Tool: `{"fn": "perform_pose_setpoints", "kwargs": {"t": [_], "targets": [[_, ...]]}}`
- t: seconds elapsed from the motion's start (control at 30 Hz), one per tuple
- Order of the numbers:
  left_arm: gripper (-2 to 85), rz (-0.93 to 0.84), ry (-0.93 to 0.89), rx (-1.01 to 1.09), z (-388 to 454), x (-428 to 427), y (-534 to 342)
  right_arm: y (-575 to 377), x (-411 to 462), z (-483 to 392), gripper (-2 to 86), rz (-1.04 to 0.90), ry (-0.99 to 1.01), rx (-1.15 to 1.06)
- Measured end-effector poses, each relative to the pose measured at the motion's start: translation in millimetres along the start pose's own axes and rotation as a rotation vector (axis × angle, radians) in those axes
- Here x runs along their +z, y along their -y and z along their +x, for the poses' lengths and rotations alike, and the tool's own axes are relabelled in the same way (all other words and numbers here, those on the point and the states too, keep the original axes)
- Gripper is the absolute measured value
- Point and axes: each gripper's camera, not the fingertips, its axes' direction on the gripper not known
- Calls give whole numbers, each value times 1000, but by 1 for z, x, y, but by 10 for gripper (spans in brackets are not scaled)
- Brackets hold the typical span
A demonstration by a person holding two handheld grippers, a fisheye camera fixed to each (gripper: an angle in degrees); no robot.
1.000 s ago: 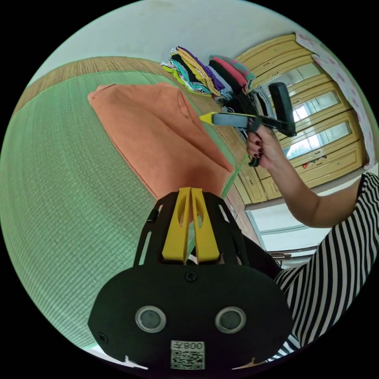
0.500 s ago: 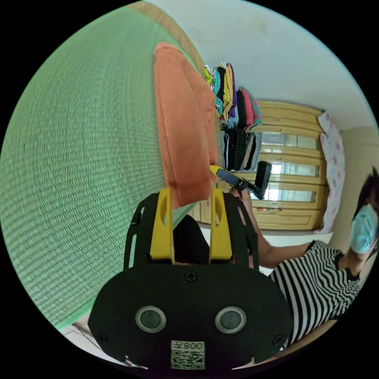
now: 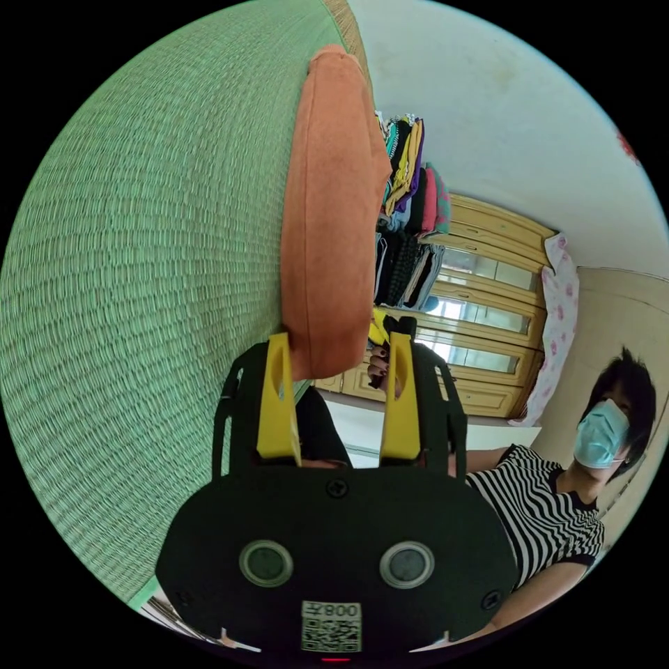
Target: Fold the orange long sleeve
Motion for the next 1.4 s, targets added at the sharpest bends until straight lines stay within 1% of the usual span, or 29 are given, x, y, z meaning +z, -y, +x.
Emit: {"fn": "perform_pose_setpoints", "kwargs": {"t": [0.1,0.27,0.53,0.63,0.73,0.83,1.0,1.13,1.2,1.27,1.33,1.4], "targets": [[184,-9,-2,-3,-10,-1,14,7,18,21,131,-77,-14,-1],[180,-28,6,-4,-27,-2,37,12,22,63,112,-87,51,20],[171,-54,-10,-13,-47,-1,65,31,44,97,88,-148,121,20],[150,-54,-7,-22,-54,0,71,33,45,109,77,-161,145,42],[113,-56,24,-43,-62,0,75,33,43,110,65,-154,150,43],[86,-47,-3,-65,-70,-1,76,29,34,102,54,-137,159,31],[75,-4,-19,-46,-66,-5,63,18,21,81,45,-146,143,1],[85,-6,-38,-35,-60,-10,41,-14,12,70,40,-156,155,-3],[106,-16,-53,-37,-61,-10,29,-31,8,70,40,-151,173,7],[159,-48,-84,-50,-67,-7,15,-53,3,71,40,-139,196,21],[186,-70,-111,-74,-72,-3,7,-64,2,68,41,-137,194,26],[193,-74,-120,-82,-76,1,2,-72,-2,61,41,-127,185,20]]}}
